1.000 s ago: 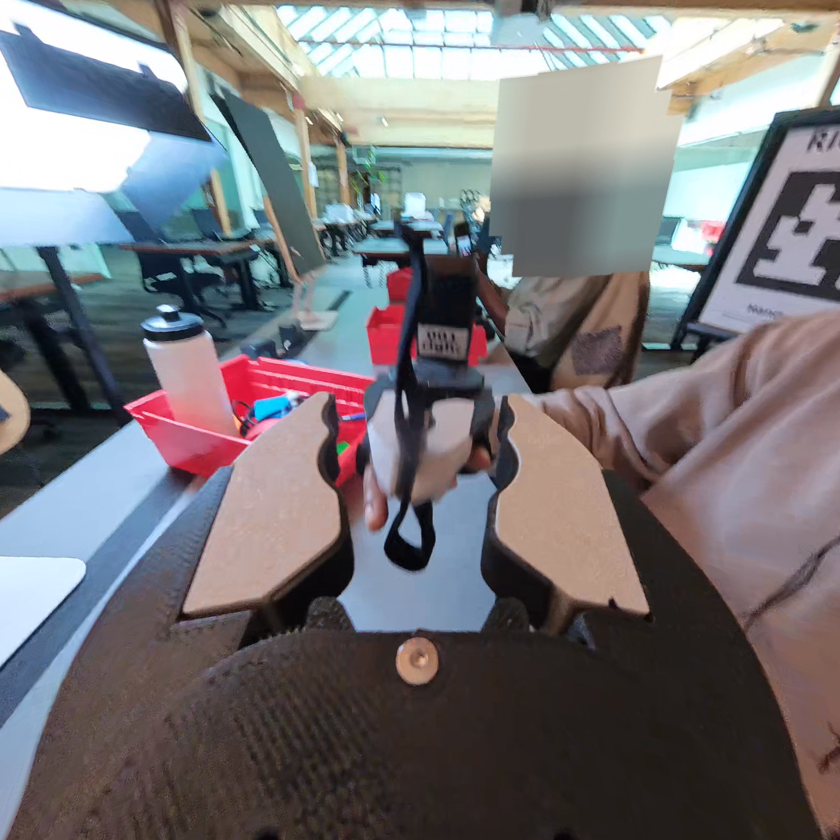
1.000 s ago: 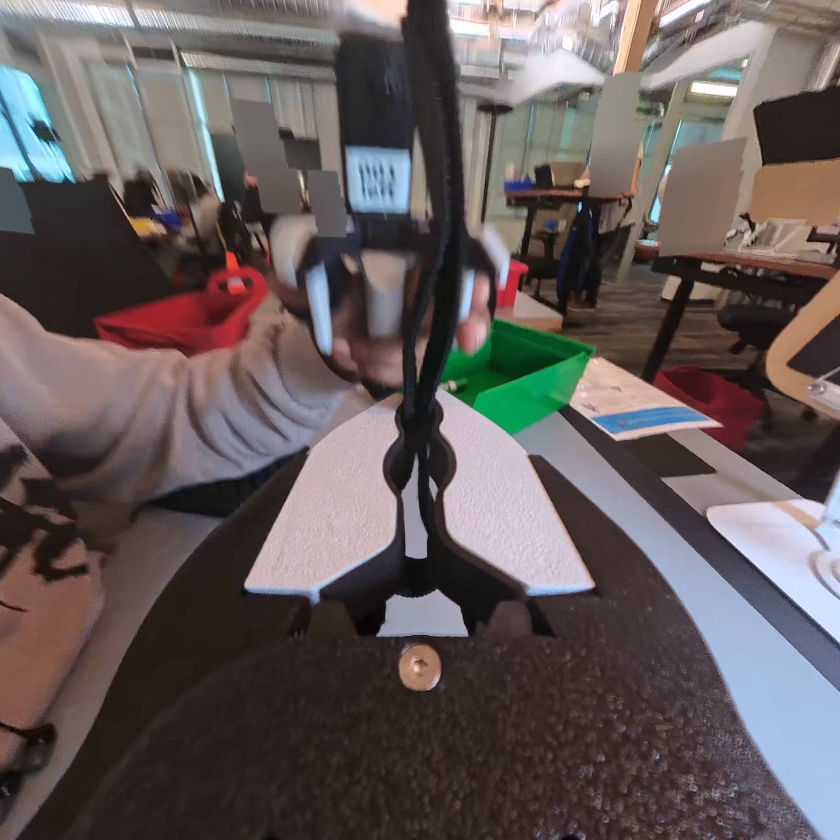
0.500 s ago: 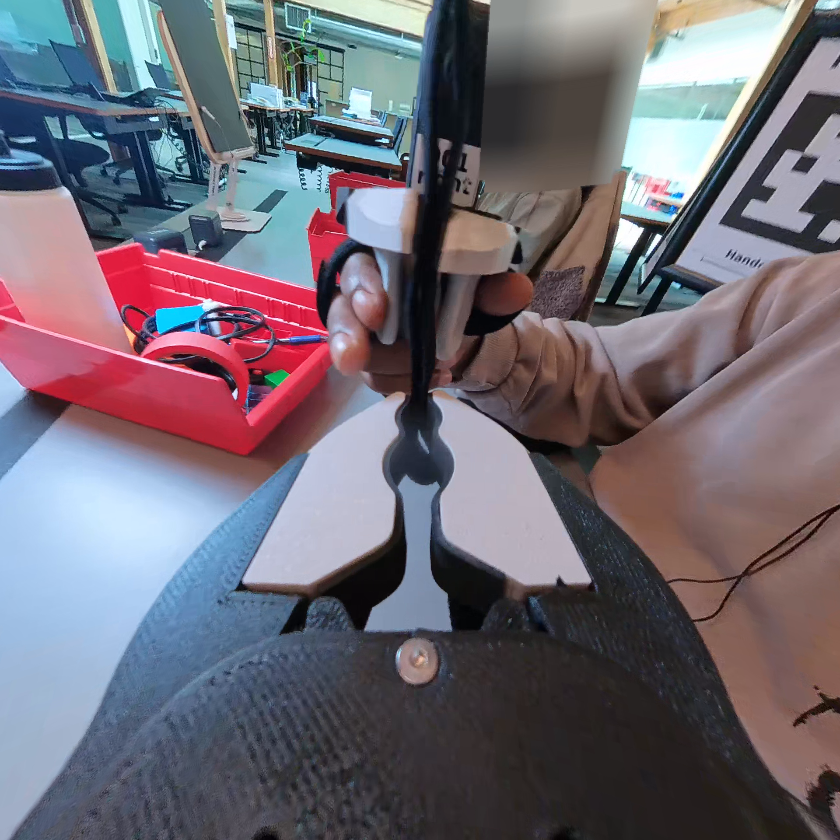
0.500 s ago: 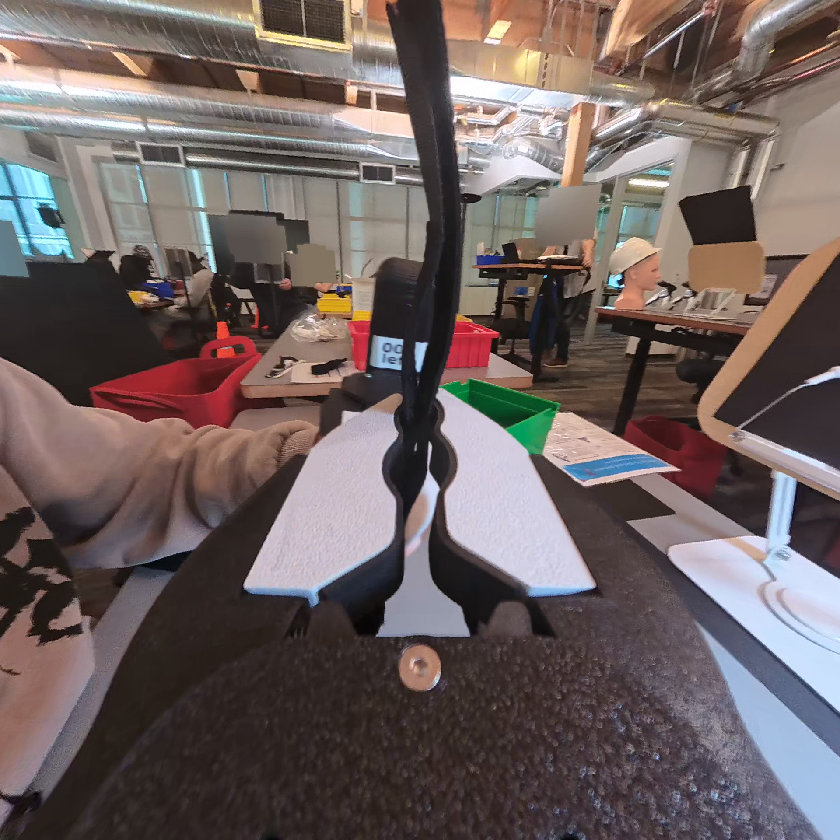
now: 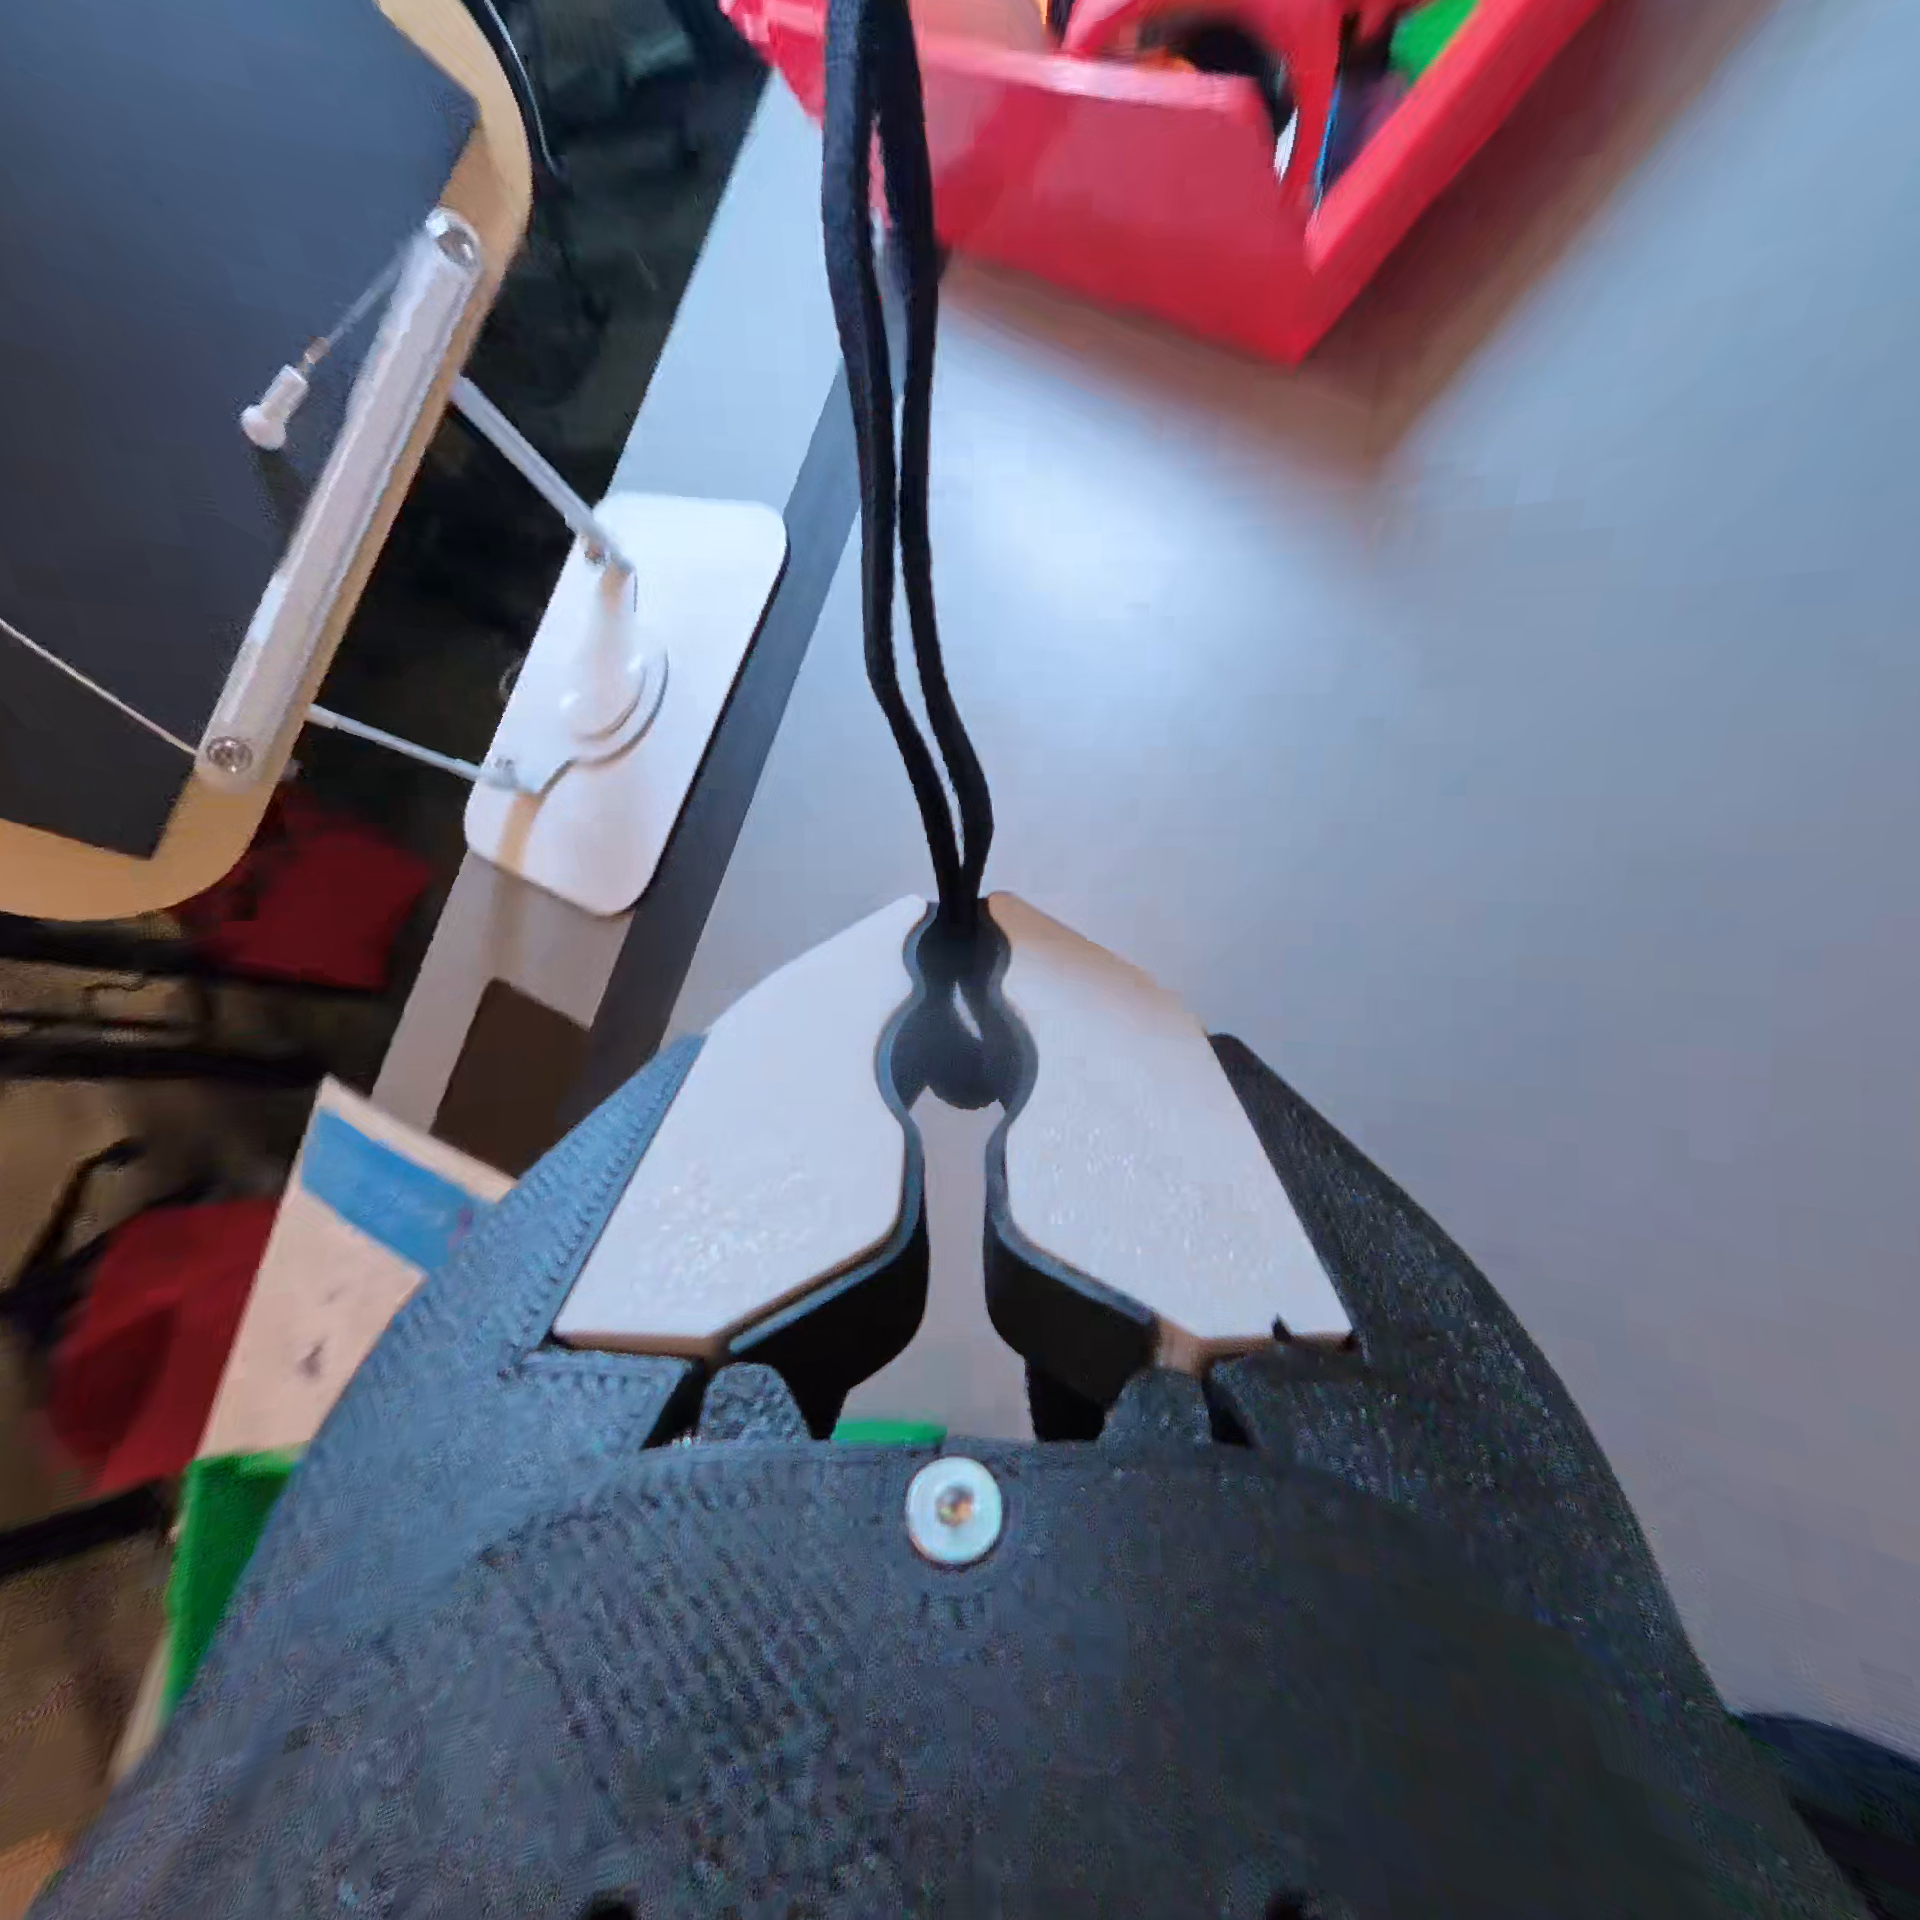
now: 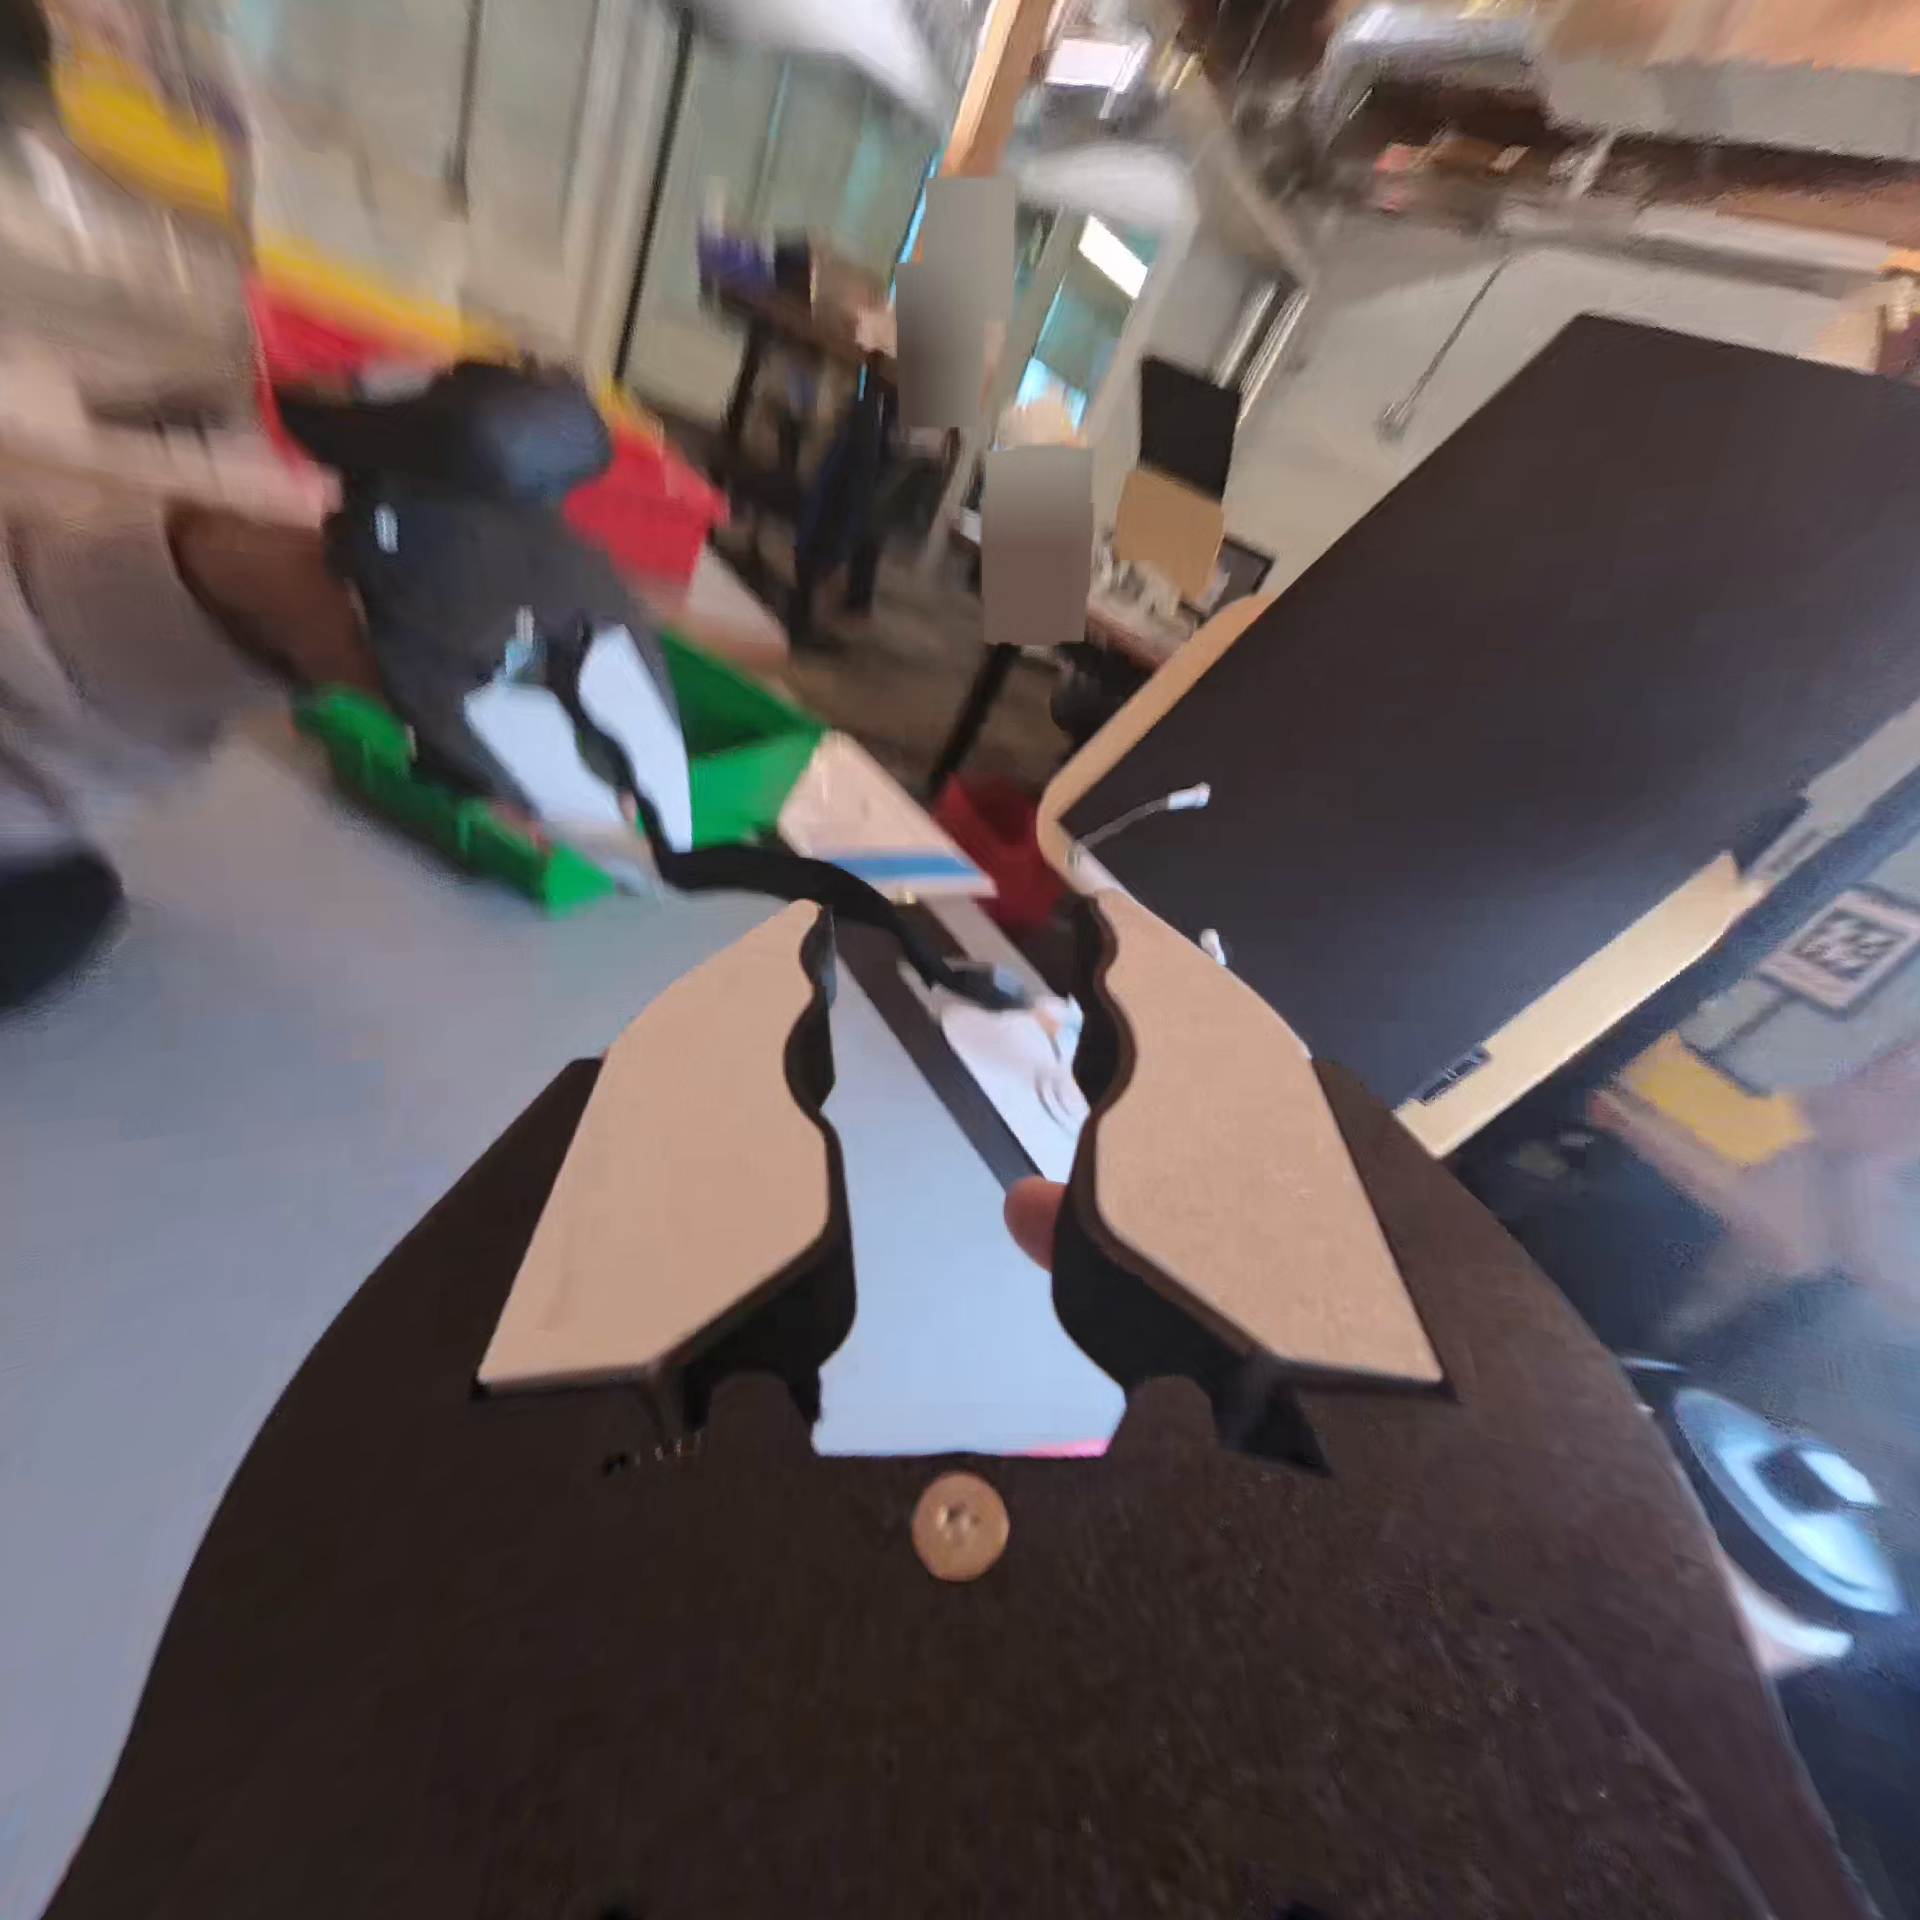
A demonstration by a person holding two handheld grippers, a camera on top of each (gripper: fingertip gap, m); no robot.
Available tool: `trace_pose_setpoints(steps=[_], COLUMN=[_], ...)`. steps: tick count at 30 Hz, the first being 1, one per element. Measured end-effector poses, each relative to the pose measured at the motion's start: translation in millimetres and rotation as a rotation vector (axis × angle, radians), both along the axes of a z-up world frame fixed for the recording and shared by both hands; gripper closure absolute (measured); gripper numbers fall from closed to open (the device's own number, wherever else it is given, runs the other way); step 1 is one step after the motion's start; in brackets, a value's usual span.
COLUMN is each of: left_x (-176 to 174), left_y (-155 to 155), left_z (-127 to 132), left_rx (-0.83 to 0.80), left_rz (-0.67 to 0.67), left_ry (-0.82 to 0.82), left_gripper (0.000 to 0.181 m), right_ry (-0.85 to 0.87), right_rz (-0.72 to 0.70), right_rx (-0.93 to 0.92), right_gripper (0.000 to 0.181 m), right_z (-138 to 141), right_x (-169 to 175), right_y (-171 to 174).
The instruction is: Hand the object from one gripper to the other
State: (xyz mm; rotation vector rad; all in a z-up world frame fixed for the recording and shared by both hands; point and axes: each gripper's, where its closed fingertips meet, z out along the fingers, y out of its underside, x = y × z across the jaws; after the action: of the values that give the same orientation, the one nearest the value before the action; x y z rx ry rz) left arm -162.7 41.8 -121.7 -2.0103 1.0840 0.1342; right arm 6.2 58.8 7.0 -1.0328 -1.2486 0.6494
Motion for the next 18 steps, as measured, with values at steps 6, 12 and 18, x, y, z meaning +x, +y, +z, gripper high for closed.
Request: trace_pose_setpoints(steps=[6, 12, 18], left_x=[30.5, 40.6, 40.0], left_y=[-11.9, -18.3, -11.9], left_z=[-35.4, -32.3, -4.3], left_rx=[-0.086, -0.068, 0.045], left_rz=[-0.066, -0.115, -0.146], left_ry=[0.201, 0.216, 0.056], left_gripper=[0.176, 0.176, 0.152], right_ry=[-0.699, -0.747, -0.636], right_rz=[-0.087, -0.046, -0.062], right_rx=[0.228, 0.199, 0.153], right_gripper=[0.133, 0.168, 0.177], right_z=[-125.6, -180.4, -147.7], right_x=[-49.1, -73.8, -56.3], right_y=[-16.5, -5.5, 7.2])
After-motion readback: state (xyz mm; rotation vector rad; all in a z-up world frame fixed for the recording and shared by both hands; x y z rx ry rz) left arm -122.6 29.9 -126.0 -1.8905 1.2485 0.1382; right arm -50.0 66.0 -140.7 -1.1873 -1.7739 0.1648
